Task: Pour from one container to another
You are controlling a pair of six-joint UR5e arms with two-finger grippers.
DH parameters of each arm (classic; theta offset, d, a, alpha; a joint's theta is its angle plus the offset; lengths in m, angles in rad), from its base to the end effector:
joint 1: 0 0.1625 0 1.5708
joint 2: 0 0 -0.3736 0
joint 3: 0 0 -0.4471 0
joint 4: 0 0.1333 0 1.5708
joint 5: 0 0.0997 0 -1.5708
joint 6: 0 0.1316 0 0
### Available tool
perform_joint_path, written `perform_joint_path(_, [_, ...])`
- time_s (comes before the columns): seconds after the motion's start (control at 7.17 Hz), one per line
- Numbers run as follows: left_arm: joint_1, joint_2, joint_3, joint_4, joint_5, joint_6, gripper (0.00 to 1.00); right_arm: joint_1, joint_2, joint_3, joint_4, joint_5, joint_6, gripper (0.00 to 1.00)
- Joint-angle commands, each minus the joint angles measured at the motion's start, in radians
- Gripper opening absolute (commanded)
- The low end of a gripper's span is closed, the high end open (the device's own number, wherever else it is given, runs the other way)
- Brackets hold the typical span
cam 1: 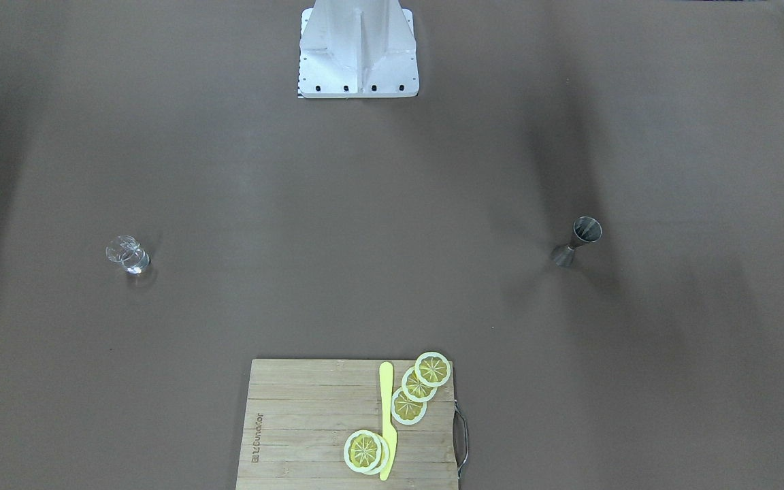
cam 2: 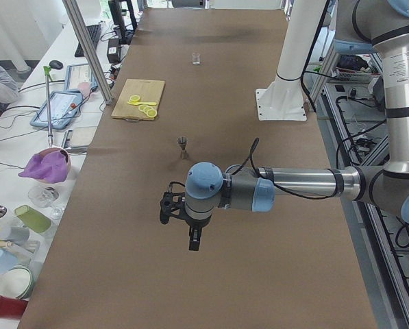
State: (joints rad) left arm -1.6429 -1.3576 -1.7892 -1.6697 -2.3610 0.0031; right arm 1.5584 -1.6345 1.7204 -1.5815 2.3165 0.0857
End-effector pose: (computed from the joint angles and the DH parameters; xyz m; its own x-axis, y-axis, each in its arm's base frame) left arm -0.0740 -0.4727 0.6071 0.7074 0.0260 -0.7063 0.0695 0.9919 0.1061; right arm 0.0375 -0.5289 0.5859 0.7323 0.0255 0.6805 -0.0505 0.9986 0.0169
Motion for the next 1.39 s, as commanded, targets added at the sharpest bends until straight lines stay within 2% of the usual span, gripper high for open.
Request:
perform_joint_path(0.0, [0.000,0.000,0.004,0.001,-0.003,0.000,0.98,0.000,-0.002,0.004,-0.002,0.006,0.002,1.00])
perform_joint_path(0.56, [0.000,0.000,0.002,0.004,-0.003,0.000,0.98,0.014,-0.024,0.021,0.000,0.079,0.000,1.00])
perform_joint_path(1.25, [0.002,-0.002,-0.002,0.001,-0.004,0.000,0.98,0.014,-0.022,0.015,0.000,0.077,0.000,1.00])
